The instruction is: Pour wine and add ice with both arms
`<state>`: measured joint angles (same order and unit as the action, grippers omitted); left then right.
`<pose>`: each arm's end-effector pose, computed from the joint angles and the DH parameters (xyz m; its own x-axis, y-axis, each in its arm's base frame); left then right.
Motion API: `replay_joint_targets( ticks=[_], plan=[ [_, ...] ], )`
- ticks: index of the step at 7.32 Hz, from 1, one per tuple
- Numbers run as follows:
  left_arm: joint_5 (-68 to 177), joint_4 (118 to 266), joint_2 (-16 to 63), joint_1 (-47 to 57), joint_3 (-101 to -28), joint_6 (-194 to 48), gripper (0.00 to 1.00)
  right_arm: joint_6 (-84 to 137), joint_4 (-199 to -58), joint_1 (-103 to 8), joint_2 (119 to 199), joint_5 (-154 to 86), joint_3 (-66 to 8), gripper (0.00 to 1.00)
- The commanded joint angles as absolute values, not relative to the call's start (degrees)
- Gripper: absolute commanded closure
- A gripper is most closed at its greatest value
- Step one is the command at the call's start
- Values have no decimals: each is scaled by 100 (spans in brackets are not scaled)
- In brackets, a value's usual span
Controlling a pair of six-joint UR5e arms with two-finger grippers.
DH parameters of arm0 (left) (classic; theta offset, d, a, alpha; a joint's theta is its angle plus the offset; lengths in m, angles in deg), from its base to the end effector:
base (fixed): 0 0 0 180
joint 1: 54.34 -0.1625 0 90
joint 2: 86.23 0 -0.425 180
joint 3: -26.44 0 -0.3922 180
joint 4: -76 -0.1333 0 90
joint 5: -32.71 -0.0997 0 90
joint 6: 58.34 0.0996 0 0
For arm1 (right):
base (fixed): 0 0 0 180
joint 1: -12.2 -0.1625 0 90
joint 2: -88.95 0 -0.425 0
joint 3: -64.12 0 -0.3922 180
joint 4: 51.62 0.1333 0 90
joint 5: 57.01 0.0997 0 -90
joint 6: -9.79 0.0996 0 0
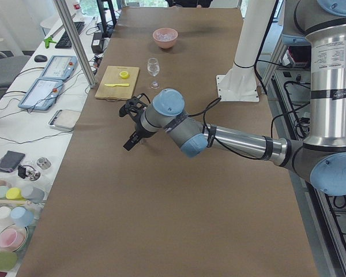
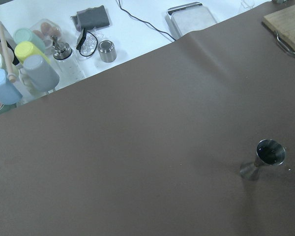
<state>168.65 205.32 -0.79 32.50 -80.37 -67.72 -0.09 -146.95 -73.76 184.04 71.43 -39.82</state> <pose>-0.0360 -0.4684 0.4679 0.6600 0.4912 -0.5684 0.0743 0.7102 0.7001 0.0392 -0.4580 0.5972 0.7550 -0.2627 0.6008 0.2029 0.9649 0.1670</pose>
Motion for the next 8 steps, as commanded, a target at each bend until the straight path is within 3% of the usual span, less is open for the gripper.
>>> replay_joint_targets(
  ticks=[1, 5, 8],
  plan=[
    [16877, 20783, 69, 2657, -8227, -7108, 0, -5, -14689, -7376, 18414, 7140, -3976, 0],
    [16205, 20810, 184, 2198, -9087, -9407, 0, 21, -14698, -7376, 18431, 7140, -3967, 0],
    [13807, 20775, 88, 670, -9371, -10271, 0, 136, -14698, -7376, 18484, 7140, -3985, 0]
  ],
)
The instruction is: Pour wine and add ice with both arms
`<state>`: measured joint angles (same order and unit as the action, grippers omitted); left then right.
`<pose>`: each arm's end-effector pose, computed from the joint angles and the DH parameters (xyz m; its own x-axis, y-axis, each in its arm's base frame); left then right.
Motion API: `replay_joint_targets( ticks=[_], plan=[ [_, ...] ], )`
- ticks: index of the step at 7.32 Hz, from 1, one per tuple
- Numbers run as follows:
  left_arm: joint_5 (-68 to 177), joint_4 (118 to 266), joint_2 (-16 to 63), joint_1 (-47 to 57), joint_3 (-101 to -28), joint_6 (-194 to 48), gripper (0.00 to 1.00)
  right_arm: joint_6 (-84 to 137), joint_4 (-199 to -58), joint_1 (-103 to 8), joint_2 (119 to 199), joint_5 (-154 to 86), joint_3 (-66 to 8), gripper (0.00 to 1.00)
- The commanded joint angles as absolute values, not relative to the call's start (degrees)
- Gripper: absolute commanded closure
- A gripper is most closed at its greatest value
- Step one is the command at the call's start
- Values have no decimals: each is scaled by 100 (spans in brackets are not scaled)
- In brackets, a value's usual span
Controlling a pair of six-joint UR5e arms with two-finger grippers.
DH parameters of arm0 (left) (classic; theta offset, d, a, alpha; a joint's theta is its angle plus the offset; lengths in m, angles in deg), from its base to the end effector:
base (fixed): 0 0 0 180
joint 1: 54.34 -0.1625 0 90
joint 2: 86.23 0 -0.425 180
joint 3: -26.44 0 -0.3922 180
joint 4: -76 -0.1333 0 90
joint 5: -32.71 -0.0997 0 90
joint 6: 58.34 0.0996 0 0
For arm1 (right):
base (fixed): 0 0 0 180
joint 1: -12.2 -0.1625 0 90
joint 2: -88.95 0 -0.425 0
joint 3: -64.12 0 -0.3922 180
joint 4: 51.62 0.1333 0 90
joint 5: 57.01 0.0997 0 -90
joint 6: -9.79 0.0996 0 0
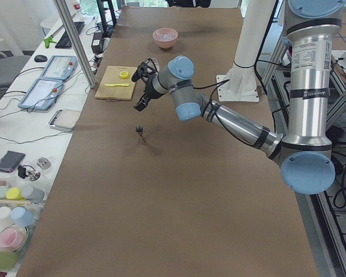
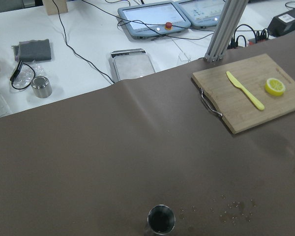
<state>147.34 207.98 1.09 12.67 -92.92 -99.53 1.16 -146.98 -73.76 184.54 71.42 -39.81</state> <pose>0.0917 -0.4512 0.3510 0.6092 0.3155 -0.7275 0.3443 0.7212 0.6011 0.0395 -0.4542 0.6013 0.7598 -0.2359 0.6059 0.1865 0.9718 0.1445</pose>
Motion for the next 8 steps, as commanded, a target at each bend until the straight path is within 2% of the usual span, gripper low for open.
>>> replay_joint_targets(
  ticks=[1, 4, 8],
  plan=[
    [13183, 20731, 87, 292, -9397, -10438, 0, 136, -14689, -7376, 18484, 7140, -3985, 0],
    [10898, 18960, 131, -1123, -10266, -11062, 0, 136, -14689, -7376, 18493, 7140, -3976, 0],
    [8785, 17404, 700, -2224, -10189, -13043, 1, 136, -14689, -7376, 18493, 7140, -3967, 0]
  ],
)
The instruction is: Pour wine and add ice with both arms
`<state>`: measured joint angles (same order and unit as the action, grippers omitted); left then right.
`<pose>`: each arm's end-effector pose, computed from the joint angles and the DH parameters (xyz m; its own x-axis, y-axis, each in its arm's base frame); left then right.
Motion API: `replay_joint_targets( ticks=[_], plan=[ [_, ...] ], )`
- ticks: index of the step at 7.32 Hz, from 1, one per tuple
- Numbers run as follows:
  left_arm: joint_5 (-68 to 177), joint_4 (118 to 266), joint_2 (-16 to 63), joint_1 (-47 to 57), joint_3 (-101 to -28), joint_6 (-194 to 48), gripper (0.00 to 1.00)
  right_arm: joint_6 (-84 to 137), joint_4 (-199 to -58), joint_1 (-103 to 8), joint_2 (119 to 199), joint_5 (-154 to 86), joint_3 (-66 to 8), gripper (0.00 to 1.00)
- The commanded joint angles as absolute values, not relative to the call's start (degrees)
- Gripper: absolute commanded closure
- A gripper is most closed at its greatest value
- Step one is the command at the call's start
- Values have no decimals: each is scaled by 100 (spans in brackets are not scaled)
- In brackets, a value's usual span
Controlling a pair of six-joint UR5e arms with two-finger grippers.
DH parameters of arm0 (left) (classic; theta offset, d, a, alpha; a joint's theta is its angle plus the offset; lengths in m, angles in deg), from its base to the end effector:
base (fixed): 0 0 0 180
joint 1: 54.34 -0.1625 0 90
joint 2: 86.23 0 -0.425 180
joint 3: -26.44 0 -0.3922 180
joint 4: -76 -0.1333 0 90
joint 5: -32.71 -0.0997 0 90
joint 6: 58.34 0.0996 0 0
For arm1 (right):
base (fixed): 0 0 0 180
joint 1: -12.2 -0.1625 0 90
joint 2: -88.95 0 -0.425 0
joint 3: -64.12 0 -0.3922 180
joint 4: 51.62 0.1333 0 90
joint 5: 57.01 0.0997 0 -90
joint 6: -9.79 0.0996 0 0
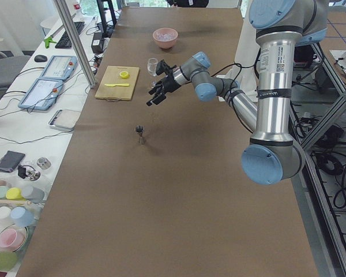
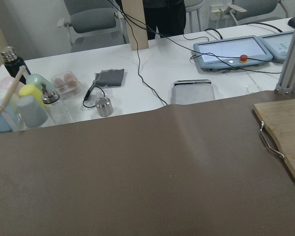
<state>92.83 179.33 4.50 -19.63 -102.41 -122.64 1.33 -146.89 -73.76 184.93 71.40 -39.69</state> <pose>0.2548 -0.3990 0.3101 0.8025 -0.0985 -0.5885 0.5243 0.5873 0.6166 0.0397 -0.4513 0.6053 0.7608 -0.2286 0.6073 0.1843 0.9735 0.1355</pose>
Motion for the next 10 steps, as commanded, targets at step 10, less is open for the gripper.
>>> replay_joint_targets(
  ticks=[10],
  plan=[
    [7692, 17299, 1511, -2313, -7661, -15529, 1, 144, -14689, -7376, 18475, 7140, -3968, 0]
  ],
)
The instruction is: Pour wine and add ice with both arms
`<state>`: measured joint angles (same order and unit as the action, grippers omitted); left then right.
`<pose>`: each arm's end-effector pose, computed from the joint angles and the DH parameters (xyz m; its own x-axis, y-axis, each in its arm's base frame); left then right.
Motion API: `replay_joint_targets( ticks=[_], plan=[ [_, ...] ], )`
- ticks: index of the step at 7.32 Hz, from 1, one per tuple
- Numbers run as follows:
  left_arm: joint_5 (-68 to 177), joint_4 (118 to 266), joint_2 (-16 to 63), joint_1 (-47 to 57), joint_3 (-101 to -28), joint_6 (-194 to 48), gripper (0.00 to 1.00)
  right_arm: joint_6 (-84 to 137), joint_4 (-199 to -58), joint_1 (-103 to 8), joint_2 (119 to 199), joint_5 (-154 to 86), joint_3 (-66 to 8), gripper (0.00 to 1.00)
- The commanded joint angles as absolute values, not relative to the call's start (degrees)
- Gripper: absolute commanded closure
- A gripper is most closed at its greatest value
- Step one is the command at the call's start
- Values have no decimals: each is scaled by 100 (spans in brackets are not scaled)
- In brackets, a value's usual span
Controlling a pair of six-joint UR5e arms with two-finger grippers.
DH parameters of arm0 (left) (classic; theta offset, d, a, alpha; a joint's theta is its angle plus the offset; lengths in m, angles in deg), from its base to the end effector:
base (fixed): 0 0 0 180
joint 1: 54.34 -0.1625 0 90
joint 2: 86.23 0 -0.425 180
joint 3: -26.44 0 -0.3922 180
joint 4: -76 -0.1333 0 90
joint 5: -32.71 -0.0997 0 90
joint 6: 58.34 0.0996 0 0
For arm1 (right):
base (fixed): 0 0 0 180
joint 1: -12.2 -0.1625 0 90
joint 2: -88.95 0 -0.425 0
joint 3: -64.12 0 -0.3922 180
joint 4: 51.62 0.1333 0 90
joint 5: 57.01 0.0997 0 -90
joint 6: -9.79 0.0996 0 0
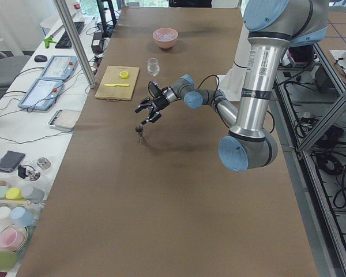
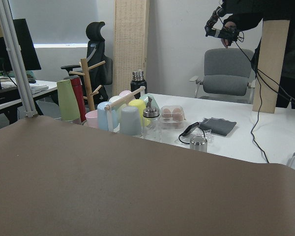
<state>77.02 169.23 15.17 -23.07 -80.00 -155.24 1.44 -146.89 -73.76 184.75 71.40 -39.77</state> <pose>0.3657 -0.4614 0.4041 0.6453 -0.4901 -0.5860 0.7613 0.3490 0.5465 0.0396 -0.4527 0.6032 0.7610 -0.2295 0.6068 0.1828 0.9733 0.1388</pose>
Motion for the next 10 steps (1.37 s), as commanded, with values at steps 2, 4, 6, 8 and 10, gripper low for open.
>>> replay_joint_targets(
  ticks=[2, 4, 6, 8, 10],
  plan=[
    [7587, 17575, 1511, -2314, -7359, -15476, 1, 144, -14689, -7376, 18466, 7140, -3976, 0],
    [7578, 17584, 1537, -2314, -7245, -15476, 1, 144, -14689, -7376, 18449, 7140, -3959, 0],
    [7578, 17584, 1572, -2331, -7113, -15493, 1, 153, -14689, -7376, 18440, 7140, -3959, 0],
    [7578, 18056, 1634, -2392, -6667, -15476, 1, 162, -14689, -7376, 18440, 7140, -3959, 0],
    [7551, 18321, 1836, -2419, -6227, -15511, 1, 162, -14689, -7376, 18449, 7140, -3959, 0]
  ],
)
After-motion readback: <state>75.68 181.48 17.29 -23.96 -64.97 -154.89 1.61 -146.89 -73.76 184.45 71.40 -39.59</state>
